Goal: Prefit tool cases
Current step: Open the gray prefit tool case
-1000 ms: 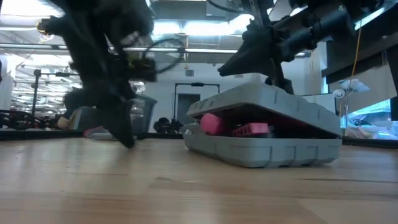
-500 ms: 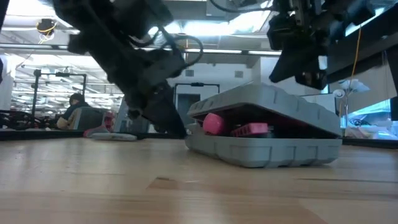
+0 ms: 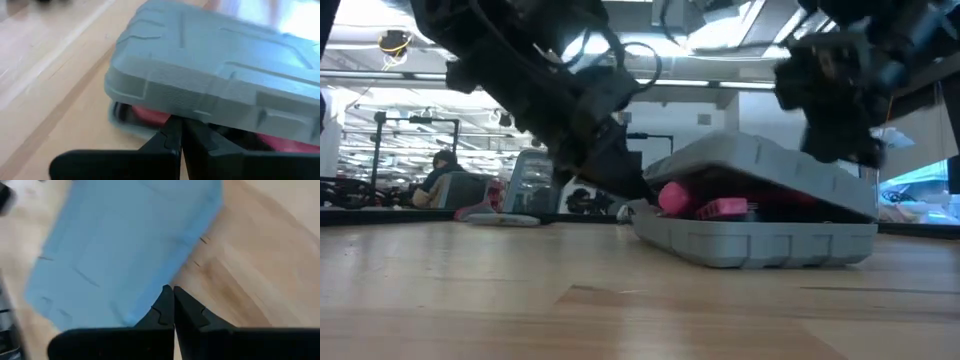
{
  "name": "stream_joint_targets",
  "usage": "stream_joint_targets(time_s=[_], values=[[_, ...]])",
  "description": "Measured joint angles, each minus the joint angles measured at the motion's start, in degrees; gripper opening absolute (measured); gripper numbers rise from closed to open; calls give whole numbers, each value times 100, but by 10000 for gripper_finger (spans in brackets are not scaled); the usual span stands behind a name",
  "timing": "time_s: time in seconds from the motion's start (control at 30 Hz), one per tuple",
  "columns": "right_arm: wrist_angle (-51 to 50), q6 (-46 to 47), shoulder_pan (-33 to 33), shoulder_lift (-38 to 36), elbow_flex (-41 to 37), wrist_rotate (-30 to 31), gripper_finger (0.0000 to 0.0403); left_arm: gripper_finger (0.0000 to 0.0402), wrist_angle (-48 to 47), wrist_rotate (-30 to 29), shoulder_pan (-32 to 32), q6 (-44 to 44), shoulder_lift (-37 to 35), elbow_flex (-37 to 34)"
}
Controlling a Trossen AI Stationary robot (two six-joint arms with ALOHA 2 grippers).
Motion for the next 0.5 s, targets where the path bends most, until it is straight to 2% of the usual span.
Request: stream_joint_targets(time_s=[0.3,0.37,0.5], values=[[1993,1612,426,295,-968,756,0,0,324,146,145,-360,101,62],[2075,1753,403,478,-1019,826,0,0,340,155,135,-379,100,162],[3107,1756,297,1058,-1008,817,0,0,340,187,113,-276,99,411]])
